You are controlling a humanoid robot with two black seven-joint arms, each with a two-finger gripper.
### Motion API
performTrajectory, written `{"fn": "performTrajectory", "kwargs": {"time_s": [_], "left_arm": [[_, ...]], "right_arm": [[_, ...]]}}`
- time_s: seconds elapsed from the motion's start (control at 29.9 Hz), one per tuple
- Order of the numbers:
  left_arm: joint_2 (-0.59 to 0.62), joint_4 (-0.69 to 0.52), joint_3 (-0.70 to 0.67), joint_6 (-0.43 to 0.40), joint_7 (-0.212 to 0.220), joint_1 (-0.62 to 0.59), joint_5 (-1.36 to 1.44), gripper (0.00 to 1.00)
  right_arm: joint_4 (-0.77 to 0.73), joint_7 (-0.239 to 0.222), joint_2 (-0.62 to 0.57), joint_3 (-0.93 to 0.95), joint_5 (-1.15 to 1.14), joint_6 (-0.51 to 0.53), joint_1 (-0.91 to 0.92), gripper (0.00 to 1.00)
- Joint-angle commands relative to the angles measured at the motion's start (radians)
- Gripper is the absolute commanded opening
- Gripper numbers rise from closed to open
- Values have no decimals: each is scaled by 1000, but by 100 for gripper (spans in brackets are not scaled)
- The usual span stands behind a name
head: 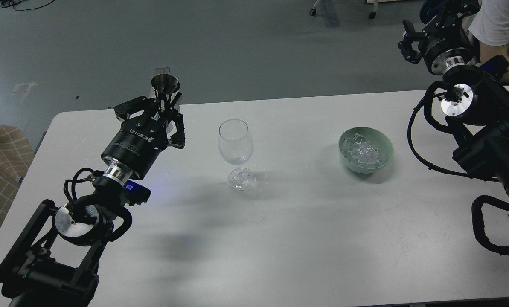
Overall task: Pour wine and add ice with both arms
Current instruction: 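Move the held jigger above the wine glass rim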
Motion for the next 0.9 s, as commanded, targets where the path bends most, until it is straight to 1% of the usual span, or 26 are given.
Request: {"fn": "performTrajectory", "kwargs": {"time_s": [0.0, 0.17, 0.37, 0.5, 0.64, 0.87], "left_arm": [[-3, 0, 3, 3, 0, -2, 2, 17], [-1, 12, 35, 12, 0, -40, 3, 17], [0, 24, 37, 29, 2, -77, 5, 17], [9, 26, 41, 32, 2, -82, 5, 17], [23, 26, 78, 30, 13, -82, 5, 17], [26, 26, 80, 32, 14, -89, 32, 17]], "right_arm": [[0, 0, 1, 0, 0, 1, -2, 100], [0, 0, 7, 0, 0, 1, -5, 100], [-2, 0, 9, 0, 0, 1, -5, 100], [-2, 0, 9, 0, 0, 1, -3, 100], [-2, 0, 9, 0, 0, 1, -2, 100], [-5, 0, 9, 0, 0, 1, -2, 100]]}}
